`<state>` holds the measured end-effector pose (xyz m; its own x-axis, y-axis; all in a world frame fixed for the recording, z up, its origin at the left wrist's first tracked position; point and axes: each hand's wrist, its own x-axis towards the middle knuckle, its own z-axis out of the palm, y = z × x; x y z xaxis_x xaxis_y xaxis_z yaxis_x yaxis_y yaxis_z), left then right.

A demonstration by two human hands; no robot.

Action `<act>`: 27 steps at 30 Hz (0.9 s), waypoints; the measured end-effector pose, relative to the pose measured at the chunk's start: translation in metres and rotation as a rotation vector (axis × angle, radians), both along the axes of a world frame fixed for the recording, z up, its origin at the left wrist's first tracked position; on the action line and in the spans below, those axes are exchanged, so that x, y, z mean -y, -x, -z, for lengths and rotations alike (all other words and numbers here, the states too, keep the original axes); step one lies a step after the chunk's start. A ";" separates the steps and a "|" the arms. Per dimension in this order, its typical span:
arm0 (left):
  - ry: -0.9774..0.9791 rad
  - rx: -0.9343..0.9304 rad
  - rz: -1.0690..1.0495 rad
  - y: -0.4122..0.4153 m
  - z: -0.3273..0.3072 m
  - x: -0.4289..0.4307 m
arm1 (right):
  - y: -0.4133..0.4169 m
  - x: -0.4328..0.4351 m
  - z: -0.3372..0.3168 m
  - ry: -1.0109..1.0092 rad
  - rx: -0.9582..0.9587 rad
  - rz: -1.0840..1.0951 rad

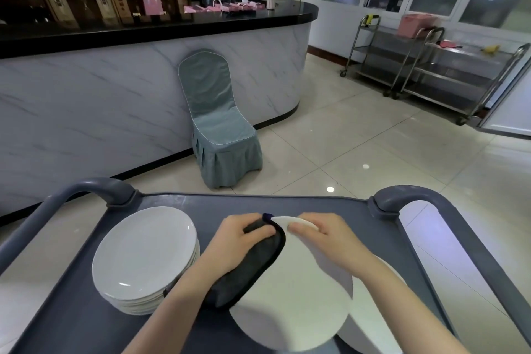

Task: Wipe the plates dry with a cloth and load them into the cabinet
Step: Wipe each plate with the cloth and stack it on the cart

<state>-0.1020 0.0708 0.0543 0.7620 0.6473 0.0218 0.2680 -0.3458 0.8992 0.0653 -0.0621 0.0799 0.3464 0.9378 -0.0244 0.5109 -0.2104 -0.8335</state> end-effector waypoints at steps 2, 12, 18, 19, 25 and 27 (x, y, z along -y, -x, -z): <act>0.088 0.066 -0.217 0.006 0.009 0.003 | -0.001 0.004 0.003 -0.101 -0.182 0.202; 0.673 0.388 -0.921 -0.004 0.032 0.024 | 0.077 0.000 0.057 -0.355 -0.743 0.839; 0.589 0.162 -0.818 0.023 0.036 -0.018 | 0.040 0.046 0.049 -0.306 0.337 0.165; 0.562 0.106 -0.788 0.024 0.036 -0.020 | 0.035 0.047 0.049 -0.288 0.588 0.001; 0.626 -0.095 -0.664 0.015 0.026 -0.023 | 0.032 0.036 0.048 -0.295 0.980 -0.314; 0.848 0.046 -0.711 0.011 0.024 -0.019 | 0.034 0.035 0.047 -0.297 0.895 -0.241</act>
